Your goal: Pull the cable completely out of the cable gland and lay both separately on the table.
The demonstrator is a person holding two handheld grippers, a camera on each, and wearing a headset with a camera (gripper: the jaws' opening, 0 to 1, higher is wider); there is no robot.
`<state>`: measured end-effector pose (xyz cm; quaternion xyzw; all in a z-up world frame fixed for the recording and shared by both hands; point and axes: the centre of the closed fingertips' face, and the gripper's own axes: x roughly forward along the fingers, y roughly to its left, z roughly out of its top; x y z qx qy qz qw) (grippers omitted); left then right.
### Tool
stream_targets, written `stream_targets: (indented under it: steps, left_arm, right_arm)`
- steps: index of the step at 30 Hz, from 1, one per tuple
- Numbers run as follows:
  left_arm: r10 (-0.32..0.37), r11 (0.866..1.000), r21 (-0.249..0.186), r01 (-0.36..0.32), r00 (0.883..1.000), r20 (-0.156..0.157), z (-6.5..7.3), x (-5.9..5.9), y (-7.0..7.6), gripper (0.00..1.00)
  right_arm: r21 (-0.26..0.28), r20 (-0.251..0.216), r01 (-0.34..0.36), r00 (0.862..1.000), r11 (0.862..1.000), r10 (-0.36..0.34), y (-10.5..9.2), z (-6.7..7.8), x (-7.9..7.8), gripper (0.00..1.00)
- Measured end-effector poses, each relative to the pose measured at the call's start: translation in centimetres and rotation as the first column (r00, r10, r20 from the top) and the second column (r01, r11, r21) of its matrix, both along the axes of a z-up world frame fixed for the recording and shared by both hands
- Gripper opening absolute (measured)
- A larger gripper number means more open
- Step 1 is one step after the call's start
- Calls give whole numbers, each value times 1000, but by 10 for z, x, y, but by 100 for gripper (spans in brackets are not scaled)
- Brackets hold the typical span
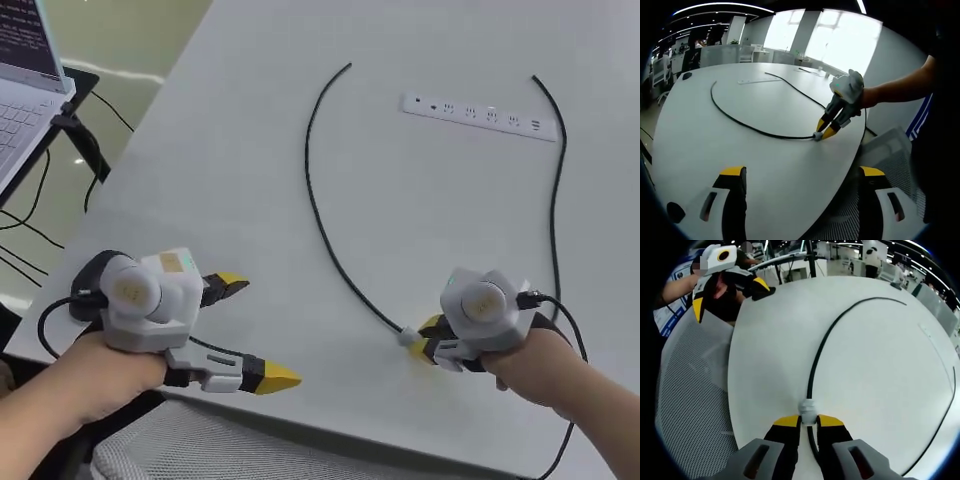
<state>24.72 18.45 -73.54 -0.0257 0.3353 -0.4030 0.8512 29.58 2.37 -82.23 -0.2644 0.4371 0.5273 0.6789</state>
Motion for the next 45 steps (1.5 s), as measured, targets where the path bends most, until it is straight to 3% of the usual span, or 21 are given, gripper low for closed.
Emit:
stream_targets:
  steps: [13, 22, 36, 45]
  left_arm:
    - [-41, 999, -21, 41, 999, 12, 5, 0, -11, 91]
    - [-92, 995, -35, 94, 995, 46, 18, 5, -28, 91]
    - [-195, 978, -52, 201, 974, 113, 43, 8, -69, 90]
    - [-218, 972, -57, 227, 967, 130, 50, 7, -76, 88]
  right_arm:
    - [33, -12, 21, 1000, 999, -20, 14, 25, -10, 6]
    - [48, -5, -1, 1000, 999, 1, 23, 48, -18, 6]
    - [47, 33, -101, 994, 994, 100, 41, 95, -34, 6]
    - [-4, 52, -197, 979, 980, 197, 46, 112, -43, 6]
